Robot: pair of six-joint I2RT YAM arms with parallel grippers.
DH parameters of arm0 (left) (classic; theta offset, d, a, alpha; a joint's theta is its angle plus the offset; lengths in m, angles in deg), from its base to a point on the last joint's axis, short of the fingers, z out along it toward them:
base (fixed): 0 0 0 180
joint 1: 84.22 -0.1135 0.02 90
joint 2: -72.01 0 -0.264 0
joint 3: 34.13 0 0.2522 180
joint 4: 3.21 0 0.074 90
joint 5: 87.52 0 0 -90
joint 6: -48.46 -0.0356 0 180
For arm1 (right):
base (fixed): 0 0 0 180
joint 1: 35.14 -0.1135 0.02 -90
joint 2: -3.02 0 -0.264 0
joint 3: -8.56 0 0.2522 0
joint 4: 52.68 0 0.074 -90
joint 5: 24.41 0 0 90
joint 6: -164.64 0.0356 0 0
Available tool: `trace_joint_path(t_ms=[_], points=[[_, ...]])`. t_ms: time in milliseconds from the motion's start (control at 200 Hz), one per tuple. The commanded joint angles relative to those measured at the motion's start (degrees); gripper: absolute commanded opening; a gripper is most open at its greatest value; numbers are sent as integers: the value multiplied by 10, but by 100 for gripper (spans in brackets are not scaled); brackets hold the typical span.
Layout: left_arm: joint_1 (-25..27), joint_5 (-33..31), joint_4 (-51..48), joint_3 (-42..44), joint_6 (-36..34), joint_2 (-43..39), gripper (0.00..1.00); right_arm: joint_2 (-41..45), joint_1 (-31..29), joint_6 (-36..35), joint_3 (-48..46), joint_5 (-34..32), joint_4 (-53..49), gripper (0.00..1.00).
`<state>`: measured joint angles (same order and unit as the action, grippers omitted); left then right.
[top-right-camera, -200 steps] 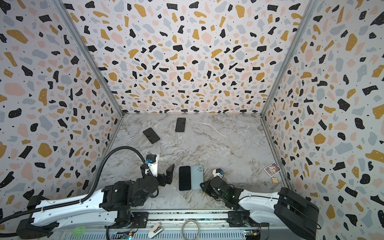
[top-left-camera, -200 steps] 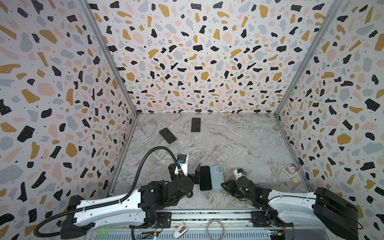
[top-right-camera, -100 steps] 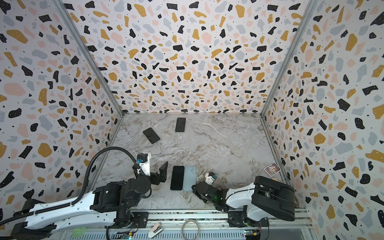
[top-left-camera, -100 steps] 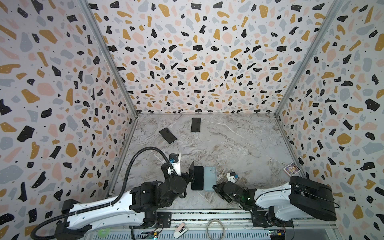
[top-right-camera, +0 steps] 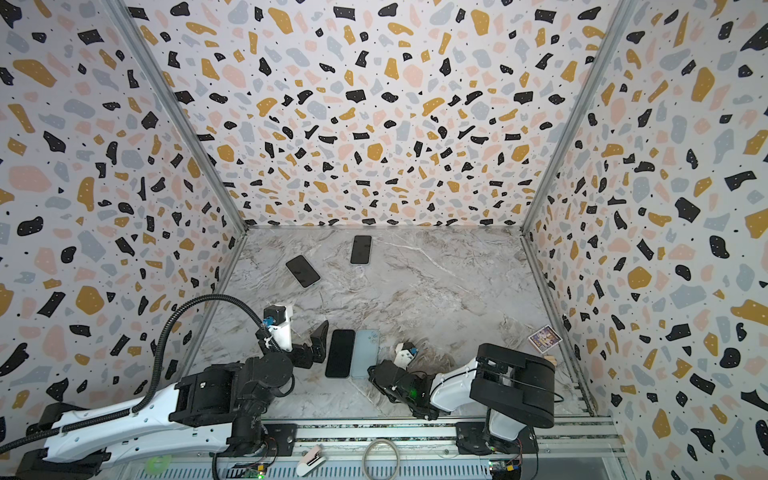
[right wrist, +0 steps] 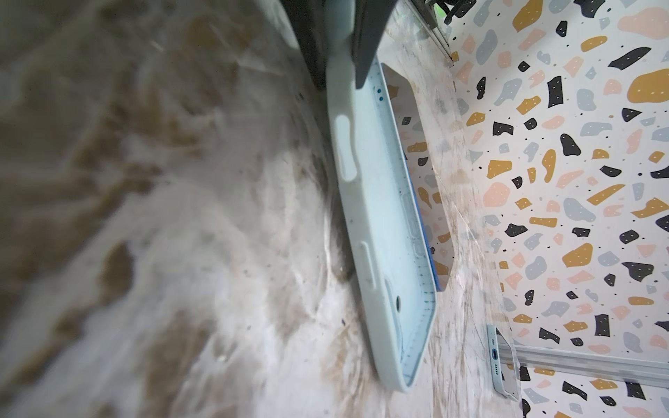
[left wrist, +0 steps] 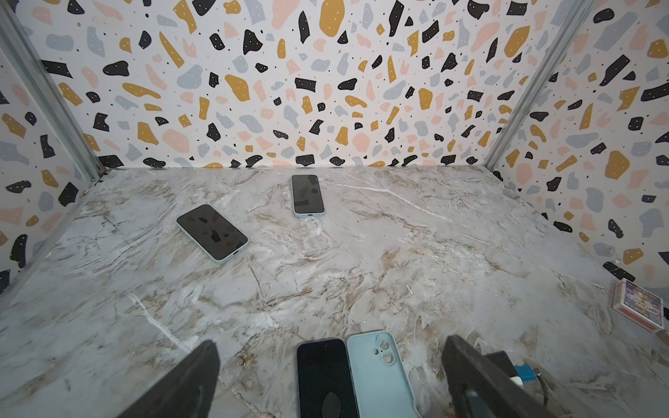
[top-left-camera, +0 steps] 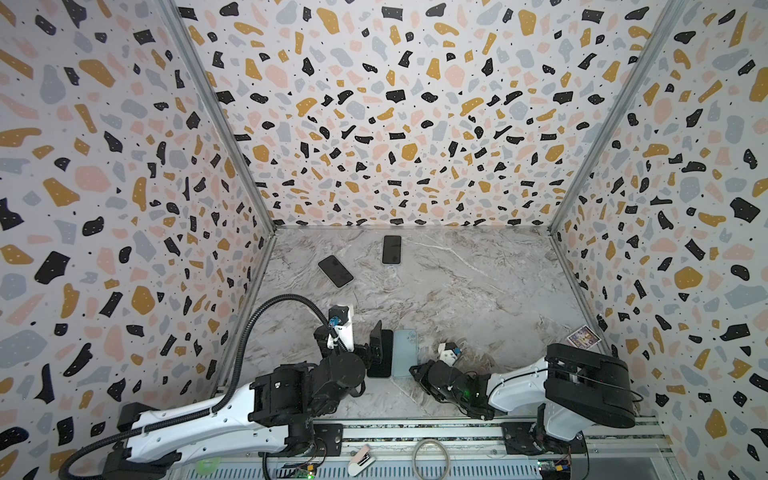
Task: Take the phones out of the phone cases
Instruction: 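Lower the mint case beside the phone with the right gripper while the left lifts away, then open the right gripper off the case while the left arm swings toward the far phones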
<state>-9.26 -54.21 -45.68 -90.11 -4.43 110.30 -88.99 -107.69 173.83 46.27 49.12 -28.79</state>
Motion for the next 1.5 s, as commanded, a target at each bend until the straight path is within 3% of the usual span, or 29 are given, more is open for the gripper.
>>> trace_joint_path(t_ms=[0,70,461,601,721,1011,1206,1277,1492], points=[[-3,-18,-3,-16,0,-7,98,0,-2,5,13,-12,-7,0],[-3,-17,-1,-15,0,-8,98,2,-1,1,19,-14,-20,1],[-4,-19,1,-16,7,-8,99,5,9,-15,23,3,-39,49],[-4,-15,1,-15,7,-7,99,18,11,-23,24,2,-62,70],[-4,-19,0,-16,9,-9,100,36,12,-34,32,-2,-108,81],[-11,4,-5,-25,30,0,100,95,19,-65,20,-12,-169,93],[-36,30,-8,-34,40,14,100,131,19,-97,1,-7,-166,94],[-63,56,-9,-36,39,27,100,159,18,-128,-3,-9,-175,95],[-215,191,45,-39,8,55,100,262,5,-240,15,-17,-274,96]])
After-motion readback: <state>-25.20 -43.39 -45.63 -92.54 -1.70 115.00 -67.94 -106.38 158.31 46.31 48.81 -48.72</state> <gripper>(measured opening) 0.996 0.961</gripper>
